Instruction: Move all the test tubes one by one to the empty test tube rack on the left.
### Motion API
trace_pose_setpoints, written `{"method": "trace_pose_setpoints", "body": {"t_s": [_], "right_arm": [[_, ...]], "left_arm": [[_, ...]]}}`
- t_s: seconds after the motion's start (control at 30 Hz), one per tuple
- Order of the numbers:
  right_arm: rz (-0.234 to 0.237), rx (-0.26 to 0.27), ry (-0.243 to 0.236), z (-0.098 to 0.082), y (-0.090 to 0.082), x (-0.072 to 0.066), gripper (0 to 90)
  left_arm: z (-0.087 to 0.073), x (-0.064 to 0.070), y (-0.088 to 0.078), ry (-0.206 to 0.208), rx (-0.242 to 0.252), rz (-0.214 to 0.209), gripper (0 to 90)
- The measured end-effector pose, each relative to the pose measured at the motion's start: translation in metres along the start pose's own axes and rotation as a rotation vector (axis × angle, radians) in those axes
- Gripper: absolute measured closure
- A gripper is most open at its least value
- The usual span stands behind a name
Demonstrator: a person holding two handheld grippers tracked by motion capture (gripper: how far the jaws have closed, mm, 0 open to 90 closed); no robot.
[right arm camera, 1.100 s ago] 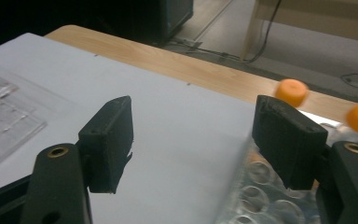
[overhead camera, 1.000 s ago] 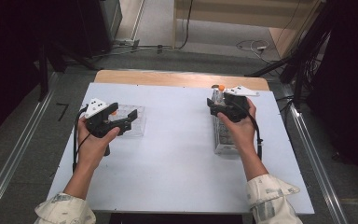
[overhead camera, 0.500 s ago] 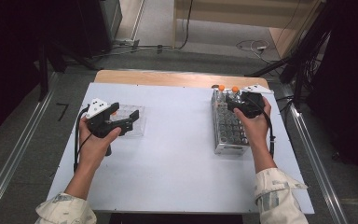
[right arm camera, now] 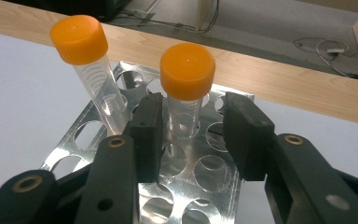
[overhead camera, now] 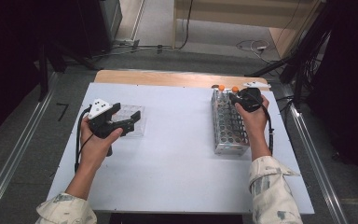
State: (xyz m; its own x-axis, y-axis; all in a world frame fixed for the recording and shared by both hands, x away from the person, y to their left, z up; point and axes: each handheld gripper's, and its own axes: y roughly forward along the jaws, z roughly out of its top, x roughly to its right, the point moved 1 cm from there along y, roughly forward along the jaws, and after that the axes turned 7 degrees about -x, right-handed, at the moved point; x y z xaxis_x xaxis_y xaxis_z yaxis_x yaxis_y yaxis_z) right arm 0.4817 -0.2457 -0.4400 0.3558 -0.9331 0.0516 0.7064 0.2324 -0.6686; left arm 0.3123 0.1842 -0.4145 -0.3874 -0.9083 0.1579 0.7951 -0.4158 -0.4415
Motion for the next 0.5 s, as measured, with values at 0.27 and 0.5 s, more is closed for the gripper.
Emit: {"method": "trace_pose_setpoints", "body": {"t_s": [0.27, 0.5], "right_arm": [[0.011, -0.009, -0.019, 0.0023, 0.0094, 0.0010, 66.8], [0.029, -0.007, -0.024, 0.0035, 0.0099, 0.0006, 71.6]], "left_arm": [[-0.0013, 0.0010, 0.0018, 0.004, -0.007, -0.003, 18.5], [-0.0022, 0.0019, 0.0029, 0.007, -0.015, -0.004, 18.5]]}}
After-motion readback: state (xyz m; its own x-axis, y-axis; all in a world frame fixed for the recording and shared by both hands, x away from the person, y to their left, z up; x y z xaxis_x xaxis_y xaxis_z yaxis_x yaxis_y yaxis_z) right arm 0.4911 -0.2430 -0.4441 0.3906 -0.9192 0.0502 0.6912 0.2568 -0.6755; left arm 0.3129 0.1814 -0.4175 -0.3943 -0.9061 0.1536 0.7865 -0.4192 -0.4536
